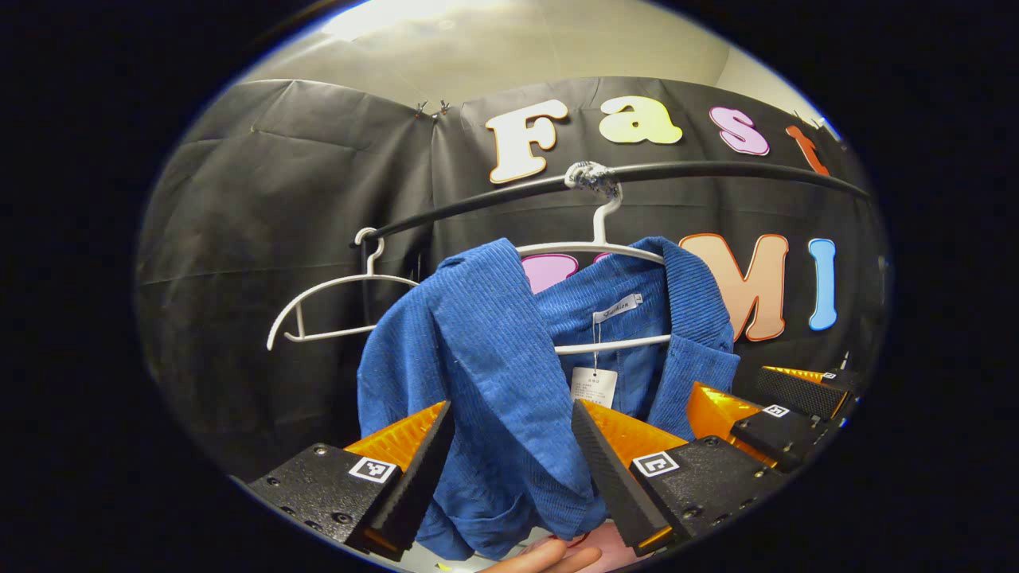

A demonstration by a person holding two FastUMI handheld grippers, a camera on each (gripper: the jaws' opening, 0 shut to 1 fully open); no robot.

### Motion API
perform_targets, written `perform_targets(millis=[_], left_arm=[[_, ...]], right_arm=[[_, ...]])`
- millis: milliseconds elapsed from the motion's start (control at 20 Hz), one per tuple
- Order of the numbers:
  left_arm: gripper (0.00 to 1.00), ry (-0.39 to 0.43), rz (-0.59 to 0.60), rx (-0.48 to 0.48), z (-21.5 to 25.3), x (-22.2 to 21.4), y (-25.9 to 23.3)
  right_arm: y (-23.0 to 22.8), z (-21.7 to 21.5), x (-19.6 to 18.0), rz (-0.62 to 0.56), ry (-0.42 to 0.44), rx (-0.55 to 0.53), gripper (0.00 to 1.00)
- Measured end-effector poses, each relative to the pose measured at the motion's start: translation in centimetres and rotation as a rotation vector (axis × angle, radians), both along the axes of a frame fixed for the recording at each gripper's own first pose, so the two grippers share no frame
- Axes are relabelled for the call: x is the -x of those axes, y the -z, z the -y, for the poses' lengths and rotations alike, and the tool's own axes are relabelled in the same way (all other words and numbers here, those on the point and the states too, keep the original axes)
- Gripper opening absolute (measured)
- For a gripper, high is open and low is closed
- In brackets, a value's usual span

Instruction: Grasp the clothes on the hanger with both hands and then place them into the laundry hamper below.

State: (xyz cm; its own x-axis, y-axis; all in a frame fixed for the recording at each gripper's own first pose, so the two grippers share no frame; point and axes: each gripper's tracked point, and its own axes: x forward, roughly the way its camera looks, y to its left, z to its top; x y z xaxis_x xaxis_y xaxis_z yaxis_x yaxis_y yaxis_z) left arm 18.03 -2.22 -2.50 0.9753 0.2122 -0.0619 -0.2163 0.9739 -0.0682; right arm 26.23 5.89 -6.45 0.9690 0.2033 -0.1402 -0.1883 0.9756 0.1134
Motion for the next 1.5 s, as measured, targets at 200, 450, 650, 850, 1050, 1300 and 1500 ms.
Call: perform_targets(millis=[200, 450, 650, 850, 1050, 1300, 1500], left_arm=[[0.94, 0.006, -0.014, 0.041, -0.2, -2.0, 1.1], [0.75, 0.074, -0.052, 0.005, 0.3, -4.2, 3.0], [0.29, 0.009, -0.113, 0.01, -2.2, -4.4, 4.8], [0.05, 0.009, -0.098, 0.035, -3.3, -3.8, 4.5], [0.03, 0.024, -0.073, 0.033, -3.8, -3.2, 3.7], [0.02, 0.037, -0.068, 0.056, -4.8, -2.1, 2.9], [0.01, 0.037, -0.049, 0.043, -6.3, -1.5, 1.7]], right_arm=[[0.4, -0.4, -0.9, -0.024, -0.015, 0.006, 0.99], [1.1, -0.1, -1.5, -0.054, -0.004, 0.005, 0.99], [1.6, -1.1, -2.3, -0.063, 0.003, -0.004, 0.98], [2.8, -2.2, -3.2, -0.068, 0.046, 0.017, 1.0], [3.5, -3.1, -4.7, -0.076, 0.085, 0.021, 0.98], [3.2, -1.8, -6.3, -0.102, 0.154, -0.092, 0.18], [2.7, -0.1, -6.2, -0.08, 0.1, -0.093, 0.07]])
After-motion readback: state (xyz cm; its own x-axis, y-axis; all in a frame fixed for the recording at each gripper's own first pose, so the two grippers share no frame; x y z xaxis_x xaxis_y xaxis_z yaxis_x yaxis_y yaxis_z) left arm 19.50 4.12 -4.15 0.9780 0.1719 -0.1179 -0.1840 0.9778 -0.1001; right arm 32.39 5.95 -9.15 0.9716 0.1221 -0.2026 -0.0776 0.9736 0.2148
